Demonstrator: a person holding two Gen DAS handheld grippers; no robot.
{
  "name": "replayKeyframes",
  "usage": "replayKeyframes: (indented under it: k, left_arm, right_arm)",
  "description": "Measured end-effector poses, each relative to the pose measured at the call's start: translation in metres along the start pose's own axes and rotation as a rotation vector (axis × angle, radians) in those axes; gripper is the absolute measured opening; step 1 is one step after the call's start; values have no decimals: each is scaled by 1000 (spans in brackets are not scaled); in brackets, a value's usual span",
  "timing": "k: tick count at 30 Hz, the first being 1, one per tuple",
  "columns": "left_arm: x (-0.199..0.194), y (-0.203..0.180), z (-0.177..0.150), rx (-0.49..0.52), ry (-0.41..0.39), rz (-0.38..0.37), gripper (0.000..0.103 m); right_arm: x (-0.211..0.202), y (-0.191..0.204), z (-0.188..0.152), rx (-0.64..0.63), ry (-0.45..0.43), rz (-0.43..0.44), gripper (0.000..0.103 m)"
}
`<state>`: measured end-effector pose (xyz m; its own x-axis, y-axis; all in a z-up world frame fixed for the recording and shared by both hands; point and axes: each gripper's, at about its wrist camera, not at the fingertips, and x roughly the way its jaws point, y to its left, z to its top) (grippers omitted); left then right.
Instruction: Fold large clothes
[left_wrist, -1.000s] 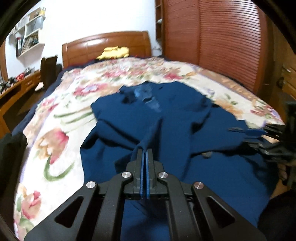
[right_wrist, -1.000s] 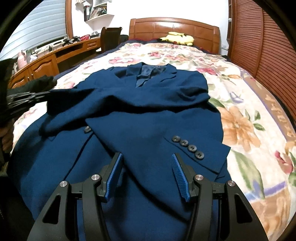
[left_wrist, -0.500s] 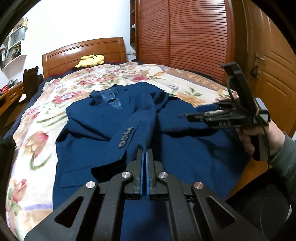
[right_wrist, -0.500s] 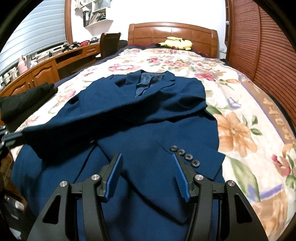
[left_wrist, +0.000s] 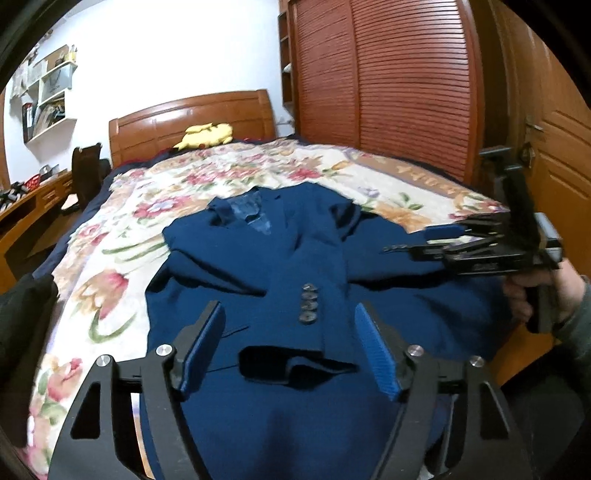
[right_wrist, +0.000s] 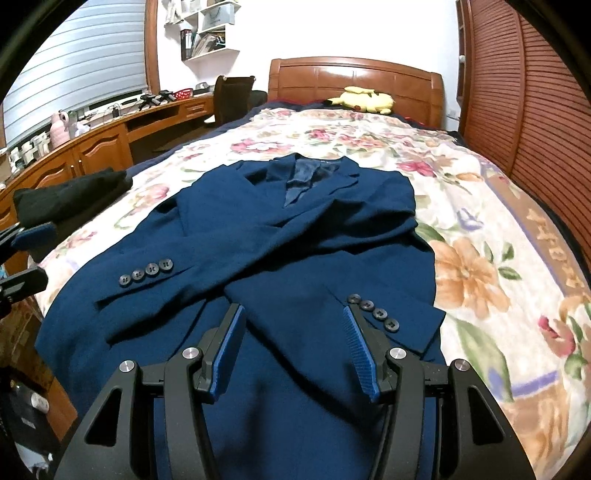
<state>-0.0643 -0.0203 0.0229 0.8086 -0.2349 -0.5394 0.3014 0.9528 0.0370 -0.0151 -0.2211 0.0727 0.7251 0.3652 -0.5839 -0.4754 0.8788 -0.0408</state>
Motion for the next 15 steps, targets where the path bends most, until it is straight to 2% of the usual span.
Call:
replayKeyframes:
  k: [8, 15]
  left_arm:
    - [34, 47, -6, -88, 44, 100, 74]
    - [46, 70, -16, -107, 70, 145, 74]
  right_arm:
    - [1, 4, 2, -2, -7, 3, 57]
    - [21, 30, 16, 15, -19, 74, 57]
